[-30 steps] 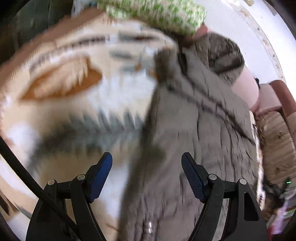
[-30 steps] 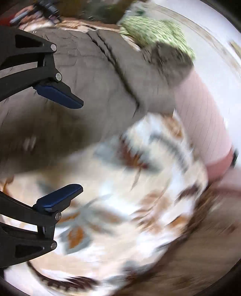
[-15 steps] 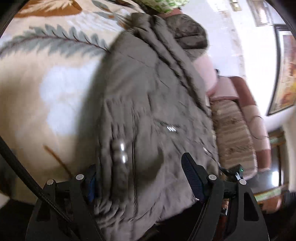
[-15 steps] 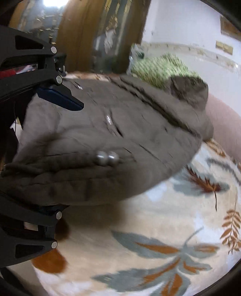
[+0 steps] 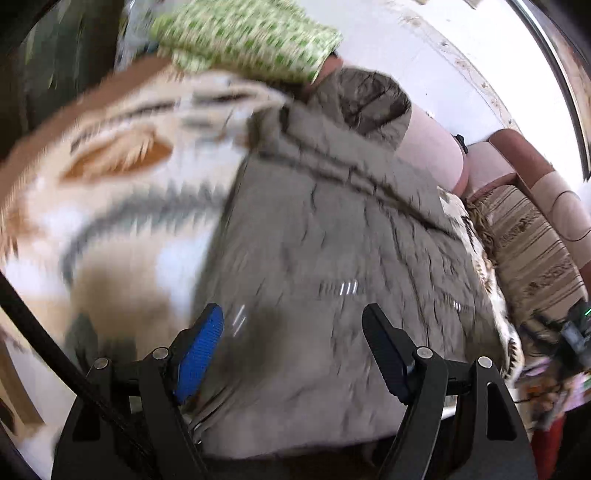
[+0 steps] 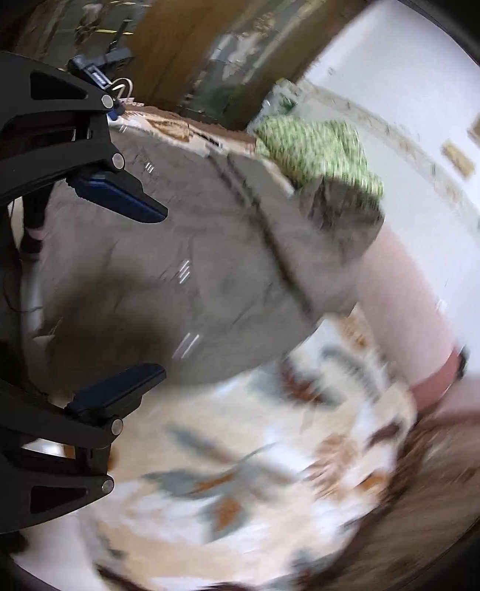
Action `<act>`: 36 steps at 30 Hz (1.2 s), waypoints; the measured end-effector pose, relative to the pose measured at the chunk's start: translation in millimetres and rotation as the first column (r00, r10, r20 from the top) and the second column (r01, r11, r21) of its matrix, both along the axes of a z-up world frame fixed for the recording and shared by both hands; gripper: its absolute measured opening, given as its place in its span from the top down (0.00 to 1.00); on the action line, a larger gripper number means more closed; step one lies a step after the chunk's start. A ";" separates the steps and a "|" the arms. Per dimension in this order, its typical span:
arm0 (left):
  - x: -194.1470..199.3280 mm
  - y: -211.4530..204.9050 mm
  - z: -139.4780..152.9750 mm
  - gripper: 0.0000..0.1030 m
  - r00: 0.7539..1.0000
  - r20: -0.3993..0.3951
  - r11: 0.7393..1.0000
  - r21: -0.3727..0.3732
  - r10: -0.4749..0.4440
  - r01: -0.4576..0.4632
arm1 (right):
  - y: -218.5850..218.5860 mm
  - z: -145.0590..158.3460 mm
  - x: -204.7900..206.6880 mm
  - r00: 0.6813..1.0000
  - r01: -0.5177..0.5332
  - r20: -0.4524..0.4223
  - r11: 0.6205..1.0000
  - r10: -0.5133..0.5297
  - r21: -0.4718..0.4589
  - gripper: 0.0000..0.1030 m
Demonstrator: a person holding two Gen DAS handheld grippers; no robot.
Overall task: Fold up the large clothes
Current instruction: 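Move the right tool to the hood and grasp its edge, then fold the hood down onto the coat body with the right tool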
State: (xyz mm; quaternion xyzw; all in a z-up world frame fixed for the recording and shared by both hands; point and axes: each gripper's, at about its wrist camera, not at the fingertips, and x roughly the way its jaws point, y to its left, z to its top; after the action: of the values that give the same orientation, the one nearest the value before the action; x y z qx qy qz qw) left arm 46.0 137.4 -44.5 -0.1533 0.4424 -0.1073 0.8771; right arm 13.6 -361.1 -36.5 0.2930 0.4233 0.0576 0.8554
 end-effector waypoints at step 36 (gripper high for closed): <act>186.9 -52.5 -71.8 0.26 0.996 -0.084 0.998 0.057 -0.006 0.011 | 180.4 46.9 609.5 0.994 -0.024 0.050 0.644 0.097 -0.765 0.17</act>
State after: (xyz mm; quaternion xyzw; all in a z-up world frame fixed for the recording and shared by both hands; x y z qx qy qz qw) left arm 233.0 84.9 -116.3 -0.1305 0.4822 -0.0919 0.8614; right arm 623.1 -180.7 10.4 -0.1114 0.3804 -0.0846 0.9142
